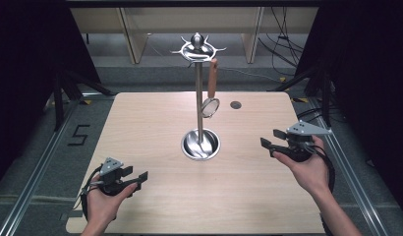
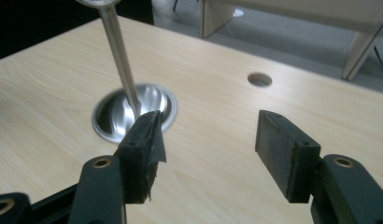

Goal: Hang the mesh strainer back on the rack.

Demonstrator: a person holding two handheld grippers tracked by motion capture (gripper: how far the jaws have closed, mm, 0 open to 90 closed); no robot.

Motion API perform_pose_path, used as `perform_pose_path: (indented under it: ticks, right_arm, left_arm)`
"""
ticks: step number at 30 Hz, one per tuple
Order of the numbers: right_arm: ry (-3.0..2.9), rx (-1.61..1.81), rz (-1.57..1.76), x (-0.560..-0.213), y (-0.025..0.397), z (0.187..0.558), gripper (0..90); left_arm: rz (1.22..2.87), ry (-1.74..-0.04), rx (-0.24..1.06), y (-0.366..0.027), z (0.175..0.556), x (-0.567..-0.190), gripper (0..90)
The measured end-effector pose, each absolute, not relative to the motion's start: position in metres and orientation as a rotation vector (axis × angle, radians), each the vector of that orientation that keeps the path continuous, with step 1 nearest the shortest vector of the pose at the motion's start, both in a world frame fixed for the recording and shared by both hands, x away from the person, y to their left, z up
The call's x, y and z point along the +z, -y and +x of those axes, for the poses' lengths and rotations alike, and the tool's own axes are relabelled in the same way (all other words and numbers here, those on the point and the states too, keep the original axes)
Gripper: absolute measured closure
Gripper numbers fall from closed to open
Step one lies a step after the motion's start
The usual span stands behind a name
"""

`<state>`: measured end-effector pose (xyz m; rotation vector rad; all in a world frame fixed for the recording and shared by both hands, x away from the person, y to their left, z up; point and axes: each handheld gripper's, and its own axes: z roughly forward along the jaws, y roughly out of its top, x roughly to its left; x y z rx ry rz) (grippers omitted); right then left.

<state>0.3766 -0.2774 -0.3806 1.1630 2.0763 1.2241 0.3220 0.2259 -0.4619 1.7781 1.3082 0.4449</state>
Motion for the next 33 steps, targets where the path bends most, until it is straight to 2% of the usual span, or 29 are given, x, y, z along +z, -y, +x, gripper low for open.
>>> perform_pose_path:
  ticks: [12, 13, 18, 27, 33]
  right_arm:
    - [-2.087, 1.186, 1.292, -0.43, 0.313, 0.371, 43.2]
    - [-2.09, 1.16, 1.3, -0.436, 0.318, 0.372, 43.2]
    - [-2.078, 1.142, 1.352, -0.455, 0.339, 0.376, 43.4]
    - [-1.936, 1.22, 1.536, -0.468, 0.361, 0.371, 44.8]
    - [-1.928, 1.237, 1.492, -0.471, 0.36, 0.374, 44.7]
  left_arm:
    - [1.794, -1.334, 0.44, -0.23, 0.326, -0.469, 33.6]
    - [1.831, -1.33, 0.435, -0.233, 0.326, -0.469, 33.6]
    - [1.802, -1.349, 0.429, -0.231, 0.326, -0.47, 33.5]
    - [1.799, -1.355, 0.428, -0.237, 0.327, -0.474, 34.0]
    - [1.852, -1.343, 0.427, -0.237, 0.327, -0.474, 34.0]
